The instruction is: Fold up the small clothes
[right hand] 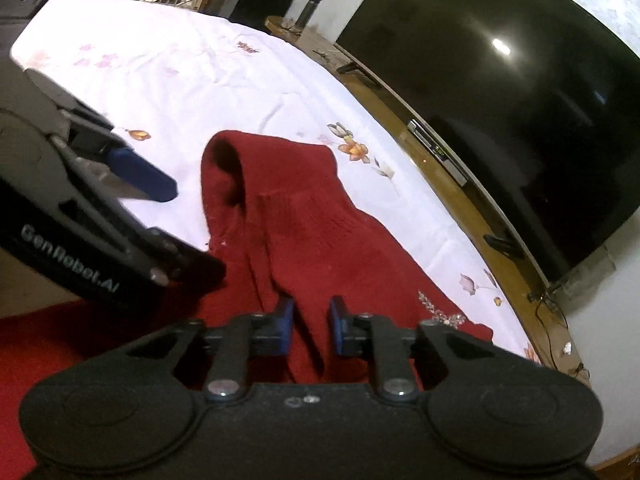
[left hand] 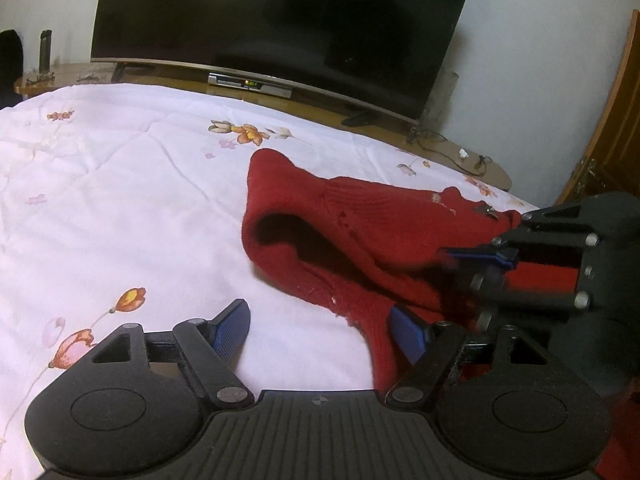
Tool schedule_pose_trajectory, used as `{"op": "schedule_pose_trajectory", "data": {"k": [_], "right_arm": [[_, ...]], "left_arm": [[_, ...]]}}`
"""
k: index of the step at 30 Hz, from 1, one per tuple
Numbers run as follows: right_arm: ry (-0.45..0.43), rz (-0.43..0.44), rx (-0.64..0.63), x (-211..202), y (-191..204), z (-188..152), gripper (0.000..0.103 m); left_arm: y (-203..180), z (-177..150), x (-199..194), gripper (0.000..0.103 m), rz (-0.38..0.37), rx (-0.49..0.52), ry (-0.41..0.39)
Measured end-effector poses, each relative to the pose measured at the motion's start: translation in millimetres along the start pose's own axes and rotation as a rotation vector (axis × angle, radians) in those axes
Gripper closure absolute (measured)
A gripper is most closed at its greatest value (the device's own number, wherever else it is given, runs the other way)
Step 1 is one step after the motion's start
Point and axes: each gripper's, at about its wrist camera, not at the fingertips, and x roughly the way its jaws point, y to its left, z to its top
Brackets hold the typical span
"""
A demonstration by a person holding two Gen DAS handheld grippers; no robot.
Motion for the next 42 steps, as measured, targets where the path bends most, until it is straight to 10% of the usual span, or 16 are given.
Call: {"op": "schedule_pose_trajectory", "data": {"k": [14, 37, 42], "right_arm": [[-0.228, -0.172, 0.573, -73, -92, -33, 0.097], [-0.130, -0.194, 1.179, -80, -163, -188, 0.096], [-0.088, -0.150, 1.279, -75, -163, -210, 0.080]], "left_arm": [[-12, 4, 6, 0.027, 0.053, 0.097, 0.021], [-18, 16, 9, 0.047, 0.080, 0.193, 0.046], [-20, 16, 11, 0.048, 0.085, 0.199, 0.046]]}}
